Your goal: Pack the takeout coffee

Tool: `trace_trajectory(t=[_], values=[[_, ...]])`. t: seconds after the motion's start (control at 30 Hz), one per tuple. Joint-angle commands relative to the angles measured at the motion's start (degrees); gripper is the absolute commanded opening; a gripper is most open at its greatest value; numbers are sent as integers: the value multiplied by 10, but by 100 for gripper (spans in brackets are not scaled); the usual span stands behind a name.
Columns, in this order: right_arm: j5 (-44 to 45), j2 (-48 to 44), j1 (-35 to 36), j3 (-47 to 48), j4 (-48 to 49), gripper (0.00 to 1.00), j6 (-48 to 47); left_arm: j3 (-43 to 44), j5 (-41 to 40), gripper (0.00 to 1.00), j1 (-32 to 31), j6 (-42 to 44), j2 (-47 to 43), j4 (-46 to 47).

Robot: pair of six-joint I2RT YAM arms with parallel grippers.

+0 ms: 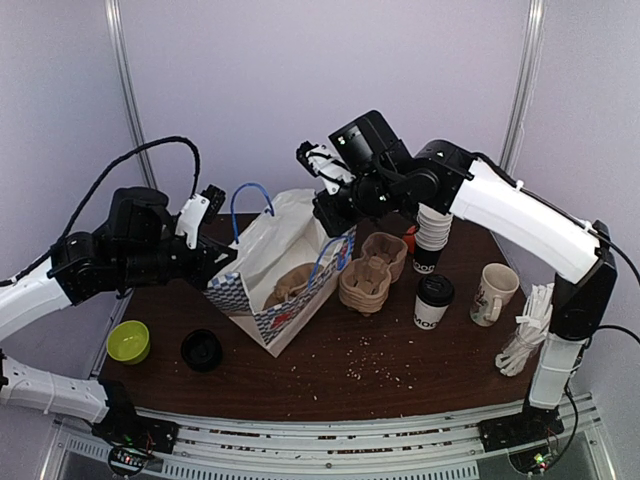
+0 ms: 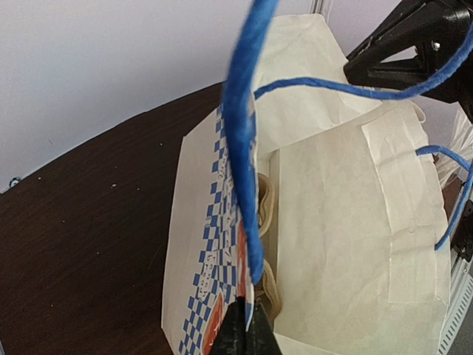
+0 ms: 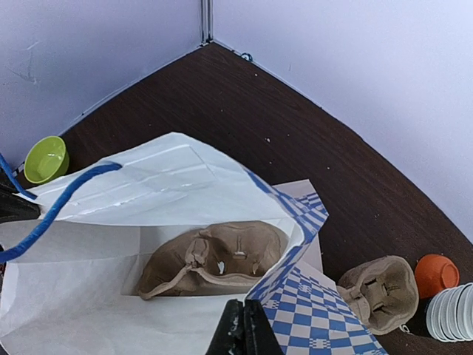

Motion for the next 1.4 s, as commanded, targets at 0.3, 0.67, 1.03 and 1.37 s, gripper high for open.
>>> trace_trajectory(t=[0.3, 0.67, 1.03, 1.37], values=[[19, -154, 42, -219, 226, 0, 1, -29, -13, 0, 3, 28, -88, 51], [6, -235, 57, -349, 322, 0, -6, -72, 16, 0, 3, 87, -156, 128], [24, -229, 60, -362, 313, 0, 6, -68, 31, 0, 3, 70, -129, 127], [8, -263, 60, -399, 252, 25, 41, -80, 32, 0, 3, 75, -127, 124]])
